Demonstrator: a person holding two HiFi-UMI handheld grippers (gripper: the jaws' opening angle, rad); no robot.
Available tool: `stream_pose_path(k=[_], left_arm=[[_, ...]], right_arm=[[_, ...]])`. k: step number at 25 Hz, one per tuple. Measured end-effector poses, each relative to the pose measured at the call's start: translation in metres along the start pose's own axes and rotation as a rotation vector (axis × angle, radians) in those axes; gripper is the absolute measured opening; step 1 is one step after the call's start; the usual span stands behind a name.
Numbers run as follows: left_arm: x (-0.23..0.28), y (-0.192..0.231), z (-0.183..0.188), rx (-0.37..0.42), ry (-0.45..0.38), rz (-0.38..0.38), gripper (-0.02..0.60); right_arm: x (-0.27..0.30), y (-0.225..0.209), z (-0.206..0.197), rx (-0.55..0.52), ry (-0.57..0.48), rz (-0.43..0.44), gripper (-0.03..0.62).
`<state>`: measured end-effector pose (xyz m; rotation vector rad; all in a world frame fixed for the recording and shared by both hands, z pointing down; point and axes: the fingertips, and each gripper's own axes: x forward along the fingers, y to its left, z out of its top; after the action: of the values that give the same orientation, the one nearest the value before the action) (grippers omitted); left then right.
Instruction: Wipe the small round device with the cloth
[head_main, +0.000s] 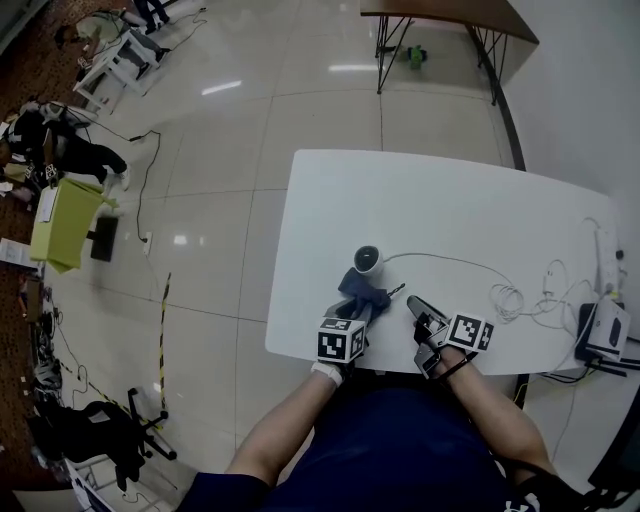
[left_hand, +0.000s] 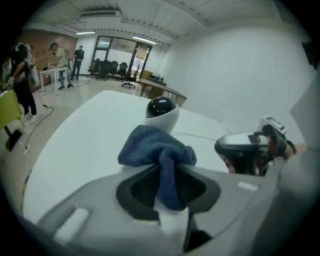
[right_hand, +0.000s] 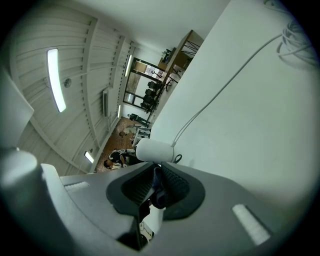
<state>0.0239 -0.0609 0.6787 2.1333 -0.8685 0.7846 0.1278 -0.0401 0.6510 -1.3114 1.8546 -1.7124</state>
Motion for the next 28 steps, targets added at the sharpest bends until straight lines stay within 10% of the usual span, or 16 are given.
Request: stream_pose_path(k=[18, 28], left_arm=[[-0.043, 0.021, -0.043, 0.507, 0.163, -0.053, 0.094], [-0.045, 0.036, -0.032, 0.383, 0.064, 0.037, 0.201]], right_arm=[[0.021, 0.026, -0.021, -0.14, 0.06, -0.036, 0.046], [0.016, 0.045, -0.022, -0.287, 0.111, -0.082, 0.043]])
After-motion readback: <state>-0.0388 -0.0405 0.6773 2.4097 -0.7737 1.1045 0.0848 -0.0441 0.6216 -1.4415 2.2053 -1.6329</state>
